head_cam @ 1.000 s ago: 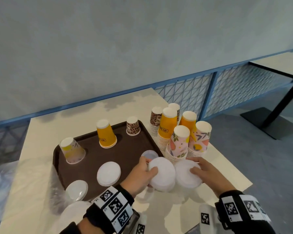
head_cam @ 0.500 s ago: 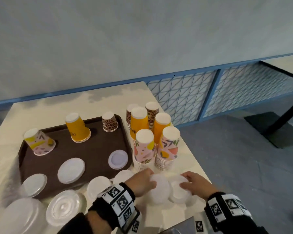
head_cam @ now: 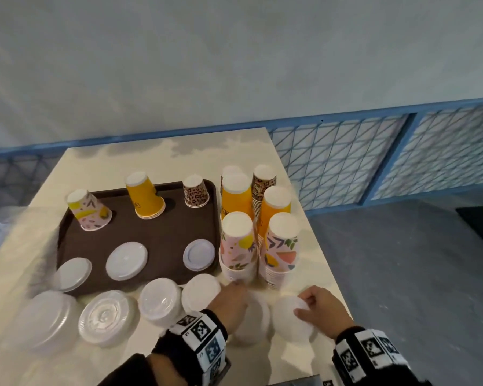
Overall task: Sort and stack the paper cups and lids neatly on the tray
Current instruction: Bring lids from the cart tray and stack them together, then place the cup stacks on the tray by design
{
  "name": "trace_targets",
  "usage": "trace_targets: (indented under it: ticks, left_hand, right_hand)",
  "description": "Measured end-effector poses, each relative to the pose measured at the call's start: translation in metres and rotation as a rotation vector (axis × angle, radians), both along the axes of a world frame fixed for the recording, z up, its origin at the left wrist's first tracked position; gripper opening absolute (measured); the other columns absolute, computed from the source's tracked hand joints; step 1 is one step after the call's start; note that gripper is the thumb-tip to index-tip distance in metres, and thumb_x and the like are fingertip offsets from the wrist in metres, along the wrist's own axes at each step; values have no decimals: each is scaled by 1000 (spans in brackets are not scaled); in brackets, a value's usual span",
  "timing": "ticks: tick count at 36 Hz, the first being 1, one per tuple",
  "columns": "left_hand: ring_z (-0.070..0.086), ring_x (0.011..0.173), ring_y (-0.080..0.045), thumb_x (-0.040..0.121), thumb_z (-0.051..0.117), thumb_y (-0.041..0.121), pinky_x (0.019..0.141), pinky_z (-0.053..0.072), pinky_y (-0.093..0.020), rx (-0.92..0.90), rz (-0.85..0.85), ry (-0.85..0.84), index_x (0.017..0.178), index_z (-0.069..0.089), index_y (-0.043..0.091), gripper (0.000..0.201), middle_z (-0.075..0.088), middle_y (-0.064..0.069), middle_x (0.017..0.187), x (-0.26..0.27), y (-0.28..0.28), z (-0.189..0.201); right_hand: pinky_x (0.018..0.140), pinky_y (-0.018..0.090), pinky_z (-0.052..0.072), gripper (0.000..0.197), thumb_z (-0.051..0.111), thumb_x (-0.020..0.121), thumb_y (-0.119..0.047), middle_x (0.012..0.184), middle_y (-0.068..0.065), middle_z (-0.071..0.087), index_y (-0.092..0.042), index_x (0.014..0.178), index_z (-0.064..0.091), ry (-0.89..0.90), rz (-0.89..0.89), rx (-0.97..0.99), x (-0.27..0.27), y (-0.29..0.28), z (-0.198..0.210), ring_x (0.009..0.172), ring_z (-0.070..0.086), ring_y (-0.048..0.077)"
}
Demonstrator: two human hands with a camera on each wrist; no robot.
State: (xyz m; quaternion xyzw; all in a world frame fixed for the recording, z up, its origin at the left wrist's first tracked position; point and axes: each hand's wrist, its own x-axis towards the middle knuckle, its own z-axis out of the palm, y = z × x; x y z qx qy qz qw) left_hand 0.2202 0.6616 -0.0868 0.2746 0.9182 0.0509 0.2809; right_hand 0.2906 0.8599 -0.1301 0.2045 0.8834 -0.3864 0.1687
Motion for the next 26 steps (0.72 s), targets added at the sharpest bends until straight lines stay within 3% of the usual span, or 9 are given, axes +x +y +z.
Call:
trace_targets:
  ticks: [5,7,9,10,12,17,21,24,26]
  left_hand:
    - [46,125,-24,99,36,11,101,33,-33,20,-87,93,128,49,1,34,47,-15,136,4,-4,12]
    - [55,111,-24,97,41,22,87,37,-27,83,17,94,104,59,8,24,60,-13,110,-4,-13,25]
    - [55,77,-13,90,54,31,63,34,-16,208,108,137,69,43,23,25,49,6,73,-17,-27,39]
    - [47,65,-5,86,61,32,60,35,-14,244,157,149,66,34,26,34,42,12,68,-24,-32,48]
    - [48,67,-3,75,74,33,61,41,-12,351,299,141,76,39,23,36,48,10,76,-37,-43,62]
    - [56,104,-20,61,86,28,90,50,-33,354,439,-64,122,42,14,77,55,-4,114,-63,-44,54]
    - [58,114,-23,55,89,20,99,48,-40,409,426,-221,127,48,13,83,61,-6,124,-69,-34,41]
    - [58,118,-22,45,86,24,103,46,-39,372,377,-227,125,54,14,87,64,-5,124,-72,-26,35]
    - [58,117,-21,54,87,11,100,47,-34,347,383,-237,123,56,12,76,64,-6,124,-71,-20,41]
  right_hand:
    - [74,16,37,38,75,74,-20,100,3,45,-26,96,44,67,8,-30,-4,2,4,73,48,7]
    - [72,16,38,45,76,73,-21,102,4,45,-25,103,43,142,-43,-58,-8,6,10,73,47,3]
    - [72,17,38,51,78,71,-22,106,4,46,-25,107,43,217,-85,-81,-14,9,21,81,49,9]
    - [74,18,38,54,79,70,-22,109,4,45,-26,110,43,234,-91,-93,-17,10,26,85,50,12]
    - [79,20,38,64,80,68,-24,113,2,44,-25,120,43,234,-70,-118,-24,9,33,94,51,14]
    - [87,28,44,88,84,62,-25,123,3,46,-22,135,33,181,7,-153,-42,-2,32,108,54,21]
    - [96,37,45,84,84,61,-19,125,8,54,-16,132,37,181,9,-135,-52,-8,27,117,52,27]
    - [90,26,42,85,85,59,-17,127,7,57,-19,131,39,151,-17,-167,-57,-8,24,116,54,25]
    - [88,24,41,85,85,58,-16,126,6,58,-18,130,40,130,-16,-180,-58,-8,23,115,55,24]
